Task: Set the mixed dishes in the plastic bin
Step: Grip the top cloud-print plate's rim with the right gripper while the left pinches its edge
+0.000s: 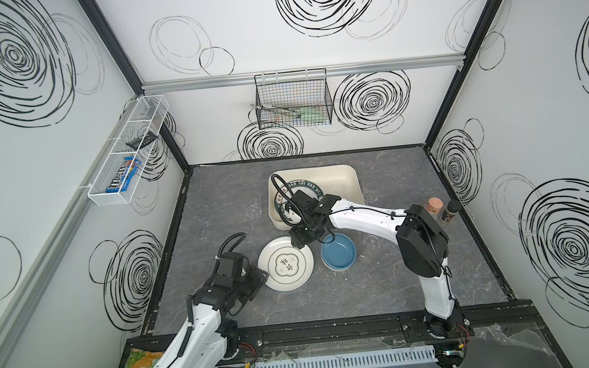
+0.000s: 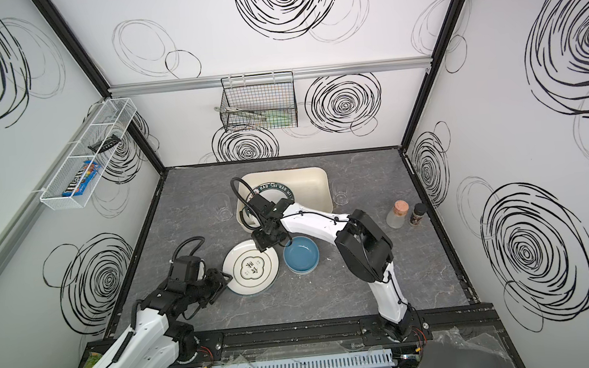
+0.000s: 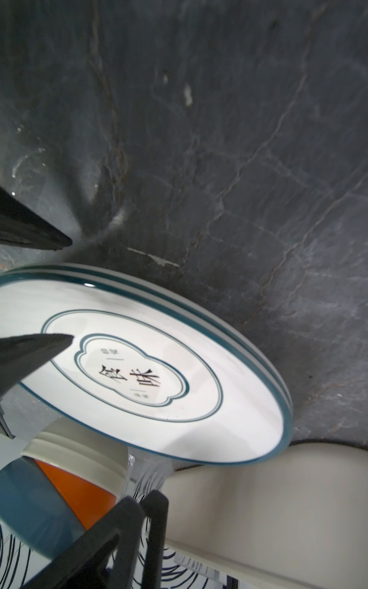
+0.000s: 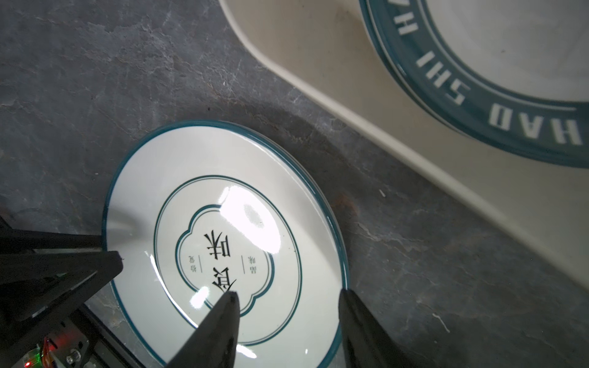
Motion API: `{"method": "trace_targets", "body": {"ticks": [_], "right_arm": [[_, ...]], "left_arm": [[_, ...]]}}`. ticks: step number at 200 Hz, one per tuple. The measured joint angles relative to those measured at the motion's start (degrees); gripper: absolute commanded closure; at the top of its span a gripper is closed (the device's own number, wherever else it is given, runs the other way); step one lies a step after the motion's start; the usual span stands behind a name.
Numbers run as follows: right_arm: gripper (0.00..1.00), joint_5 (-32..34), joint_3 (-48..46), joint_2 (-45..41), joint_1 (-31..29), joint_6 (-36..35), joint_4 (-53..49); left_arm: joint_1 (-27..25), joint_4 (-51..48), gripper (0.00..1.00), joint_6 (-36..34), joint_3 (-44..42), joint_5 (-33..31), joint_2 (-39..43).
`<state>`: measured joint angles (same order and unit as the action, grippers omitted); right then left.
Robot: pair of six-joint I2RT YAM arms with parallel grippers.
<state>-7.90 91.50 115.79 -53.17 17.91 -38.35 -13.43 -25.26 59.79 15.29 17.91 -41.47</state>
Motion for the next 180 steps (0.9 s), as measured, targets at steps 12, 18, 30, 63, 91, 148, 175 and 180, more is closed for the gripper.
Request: {"method": "trace_targets", "body": {"ticks": [12,18,30,63,91,148,175,180], "right_arm": [[0.45,0.4,0.6,0.6,-0.1,0.0,-0.3],[0.45,0.6,0.9,0.9,-0.1,-0.1,-0.4],[0.45,0.9,1.5,1.6,-0.1,-0.2,-0.6],[0.44,1.4,2.8,2.9,-0.2,-0.3,-1.2],[0.43,2.1,3.3,3.8,-0.2,-0.4,-1.3],[0.43,2.5,3.5,5.5,-0.2,-0.5,-1.7],[0.45,2.4,3.7,5.7,-0.2,-0.7,-1.7],[0.45,2.4,3.7,5.8,-0.2,-0.7,-1.7]], "left_arm": [[0.0,0.0,0.54,0.0,0.0,0.0,0.3],[0.0,0.0,0.54,0.0,0.0,0.1,0.4],[0.0,0.0,0.54,0.1,0.0,0.1,0.5],[0.0,0.0,0.54,0.2,-0.1,0.1,0.8],[0.0,0.0,0.54,0.2,-0.3,0.2,0.8],[0.1,0.1,0.55,0.2,-0.6,0.3,0.9],[0.1,0.1,0.55,0.2,-0.6,0.3,1.0],[0.1,0.1,0.55,0.2,-0.6,0.3,1.0]]}}
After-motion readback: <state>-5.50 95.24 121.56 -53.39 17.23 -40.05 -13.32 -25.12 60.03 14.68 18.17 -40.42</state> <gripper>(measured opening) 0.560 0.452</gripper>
